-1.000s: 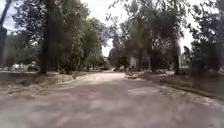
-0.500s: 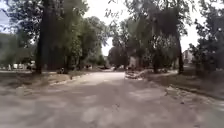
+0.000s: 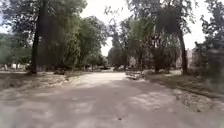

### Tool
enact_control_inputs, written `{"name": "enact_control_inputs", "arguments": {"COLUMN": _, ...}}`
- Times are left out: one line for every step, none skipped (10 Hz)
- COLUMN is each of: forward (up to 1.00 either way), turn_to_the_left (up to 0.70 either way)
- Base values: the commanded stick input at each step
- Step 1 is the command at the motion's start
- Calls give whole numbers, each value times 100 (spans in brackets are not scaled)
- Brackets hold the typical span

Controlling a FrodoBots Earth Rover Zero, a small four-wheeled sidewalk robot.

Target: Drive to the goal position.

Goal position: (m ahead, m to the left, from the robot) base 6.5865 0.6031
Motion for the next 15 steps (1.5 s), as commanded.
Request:
{"name": "enact_control_inputs", "arguments": {"forward": 85, "turn_to_the_left": 0}}
{"name": "enact_control_inputs", "arguments": {"forward": 85, "turn_to_the_left": 0}}
{"name": "enact_control_inputs", "arguments": {"forward": 85, "turn_to_the_left": 0}}
{"name": "enact_control_inputs", "arguments": {"forward": 85, "turn_to_the_left": 0}}
{"name": "enact_control_inputs", "arguments": {"forward": 85, "turn_to_the_left": 0}}
{"name": "enact_control_inputs", "arguments": {"forward": 85, "turn_to_the_left": 0}}
{"name": "enact_control_inputs", "arguments": {"forward": 85, "turn_to_the_left": 0}}
{"name": "enact_control_inputs", "arguments": {"forward": 85, "turn_to_the_left": 0}}
{"name": "enact_control_inputs", "arguments": {"forward": 85, "turn_to_the_left": 0}}
{"name": "enact_control_inputs", "arguments": {"forward": 85, "turn_to_the_left": 0}}
{"name": "enact_control_inputs", "arguments": {"forward": 85, "turn_to_the_left": 0}}
{"name": "enact_control_inputs", "arguments": {"forward": 85, "turn_to_the_left": 0}}
{"name": "enact_control_inputs", "arguments": {"forward": 85, "turn_to_the_left": 0}}
{"name": "enact_control_inputs", "arguments": {"forward": 85, "turn_to_the_left": 0}}
{"name": "enact_control_inputs", "arguments": {"forward": 85, "turn_to_the_left": 0}}
